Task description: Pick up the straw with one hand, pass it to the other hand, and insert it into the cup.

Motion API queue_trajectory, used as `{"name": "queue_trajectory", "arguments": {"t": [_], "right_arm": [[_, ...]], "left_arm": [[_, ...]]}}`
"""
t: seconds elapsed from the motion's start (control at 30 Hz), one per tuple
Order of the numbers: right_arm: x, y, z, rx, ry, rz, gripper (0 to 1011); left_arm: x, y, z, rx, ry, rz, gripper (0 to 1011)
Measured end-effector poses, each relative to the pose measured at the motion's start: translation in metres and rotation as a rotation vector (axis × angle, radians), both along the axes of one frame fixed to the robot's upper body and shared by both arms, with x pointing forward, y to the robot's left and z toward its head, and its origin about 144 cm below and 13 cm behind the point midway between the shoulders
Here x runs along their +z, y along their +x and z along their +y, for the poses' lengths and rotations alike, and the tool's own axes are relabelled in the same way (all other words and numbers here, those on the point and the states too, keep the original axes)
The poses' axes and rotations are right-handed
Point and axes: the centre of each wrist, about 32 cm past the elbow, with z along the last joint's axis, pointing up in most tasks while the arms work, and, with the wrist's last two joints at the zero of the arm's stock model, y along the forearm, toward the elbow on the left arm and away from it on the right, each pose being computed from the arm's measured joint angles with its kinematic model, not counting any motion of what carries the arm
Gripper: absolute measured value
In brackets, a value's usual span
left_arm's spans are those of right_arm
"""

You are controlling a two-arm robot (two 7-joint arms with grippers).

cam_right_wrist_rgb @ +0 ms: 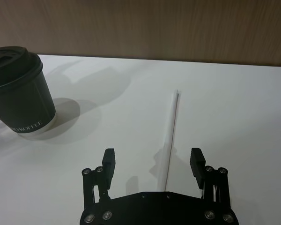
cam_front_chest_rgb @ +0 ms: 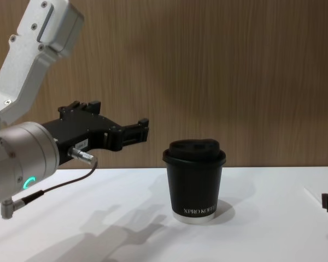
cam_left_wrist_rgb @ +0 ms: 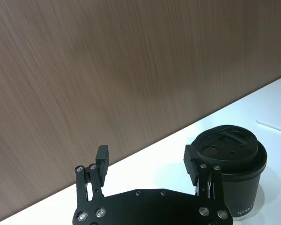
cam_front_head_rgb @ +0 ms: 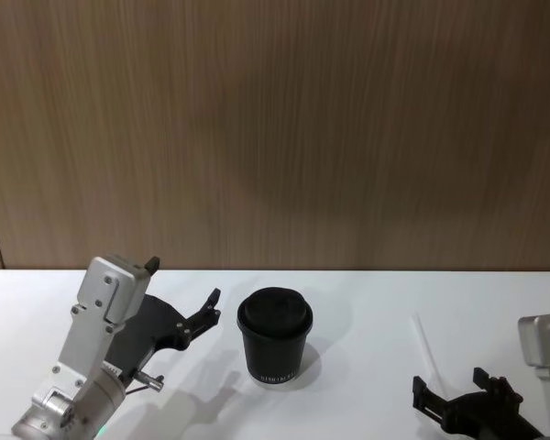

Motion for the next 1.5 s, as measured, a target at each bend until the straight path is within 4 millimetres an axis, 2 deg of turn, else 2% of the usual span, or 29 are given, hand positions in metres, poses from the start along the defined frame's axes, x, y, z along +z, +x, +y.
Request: {"name": "queue_trajectory", "arguments": {"t": [0.93,1.5], "right_arm": [[0.0021,-0.0029,-0.0037,0.010,-0.041,0.060,1001],[-0.0009,0.0002,-0.0027,-0.004,-0.010,0.098,1001]], "left_arm": [[0.0000,0.0000,0.0000,0.000,0.000,0.000,1003],[0.0000,0.0000,0.0000,0.000,0.000,0.000,1003]]}}
